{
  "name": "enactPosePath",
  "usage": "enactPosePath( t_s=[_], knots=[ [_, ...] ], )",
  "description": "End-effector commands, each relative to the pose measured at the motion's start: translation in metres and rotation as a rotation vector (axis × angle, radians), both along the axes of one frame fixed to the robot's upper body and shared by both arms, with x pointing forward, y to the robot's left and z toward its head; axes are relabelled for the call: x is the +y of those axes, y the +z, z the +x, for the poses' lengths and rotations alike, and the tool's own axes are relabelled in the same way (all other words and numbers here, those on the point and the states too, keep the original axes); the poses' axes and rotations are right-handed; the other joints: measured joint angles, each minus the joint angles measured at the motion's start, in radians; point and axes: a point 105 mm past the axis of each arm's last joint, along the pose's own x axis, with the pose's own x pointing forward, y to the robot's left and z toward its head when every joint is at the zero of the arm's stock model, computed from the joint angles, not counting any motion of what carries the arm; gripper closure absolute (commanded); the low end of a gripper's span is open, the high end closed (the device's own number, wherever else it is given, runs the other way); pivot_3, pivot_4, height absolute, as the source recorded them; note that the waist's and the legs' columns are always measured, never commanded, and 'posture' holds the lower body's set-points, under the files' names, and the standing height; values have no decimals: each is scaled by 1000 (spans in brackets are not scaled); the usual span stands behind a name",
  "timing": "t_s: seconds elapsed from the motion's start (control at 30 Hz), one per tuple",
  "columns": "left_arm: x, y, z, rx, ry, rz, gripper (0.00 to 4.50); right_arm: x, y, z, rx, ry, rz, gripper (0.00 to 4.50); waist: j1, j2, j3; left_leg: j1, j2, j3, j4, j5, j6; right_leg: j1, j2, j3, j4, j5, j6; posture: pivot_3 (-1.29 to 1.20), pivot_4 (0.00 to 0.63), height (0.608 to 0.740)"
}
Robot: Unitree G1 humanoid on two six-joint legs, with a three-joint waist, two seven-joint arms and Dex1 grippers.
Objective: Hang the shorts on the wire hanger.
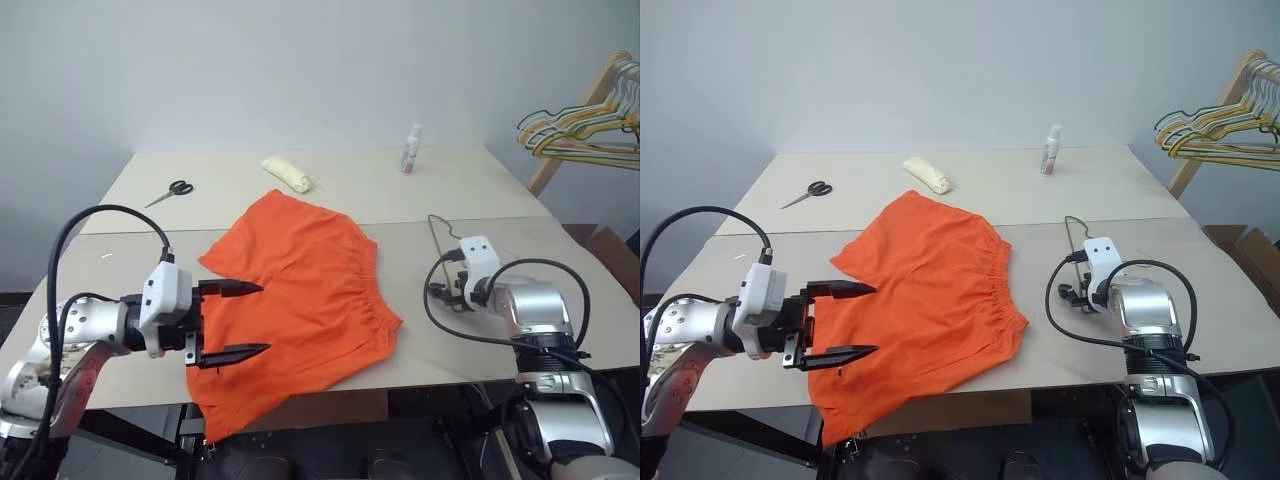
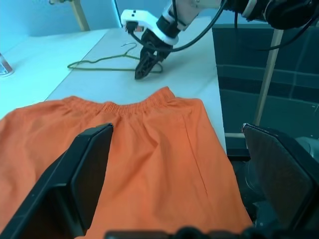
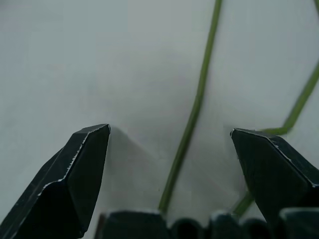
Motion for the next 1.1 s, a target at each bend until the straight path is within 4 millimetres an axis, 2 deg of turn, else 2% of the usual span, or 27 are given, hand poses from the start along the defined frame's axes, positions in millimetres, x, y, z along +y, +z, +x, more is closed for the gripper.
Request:
enactPosePath(
  t_s=[0.03,0.2,0.33,0.57,0.77,0.97,1.1],
  knots=[
    [-4,5,-2,-33,-27,-8,0,0,-1,-2,9,-5,3,23,0,0,0,0,0,0,0,0,0,0,0,0,0,0,0,157,0,740],
    [-5,0,-2,-33,-30,15,0,-12,-10,-5,54,-91,5,23,1,0,-1,1,0,0,0,0,0,1,0,0,0,0,0,154,0,740],
    [-5,-1,-1,-35,-33,18,0,-11,-14,-7,74,-88,21,23,4,-2,-3,2,0,0,0,0,0,3,0,0,0,0,0,152,0,740],
    [-5,0,1,-48,-28,20,0,-1,-24,-11,118,-77,25,2257,4,-2,-3,11,1,-1,0,-1,1,13,1,-2,-3,0,0,152,0,740],
    [-5,0,3,-52,-27,20,0,0,-30,-14,147,-95,15,4413,1,-3,-4,13,1,-1,0,-1,1,15,1,-2,-3,0,0,151,0,740],
    [-9,-2,12,-65,24,8,0,-10,-30,-17,140,-104,-35,4466,2,-3,-6,13,1,-1,0,-1,1,16,1,-2,-3,0,0,147,0,740],
    [-12,3,48,-64,241,-84,0,-12,-2,-5,-11,-74,-72,4466,11,-4,-7,13,1,-2,0,-1,1,17,0,-2,-4,0,0,120,0,740]
  ],
)
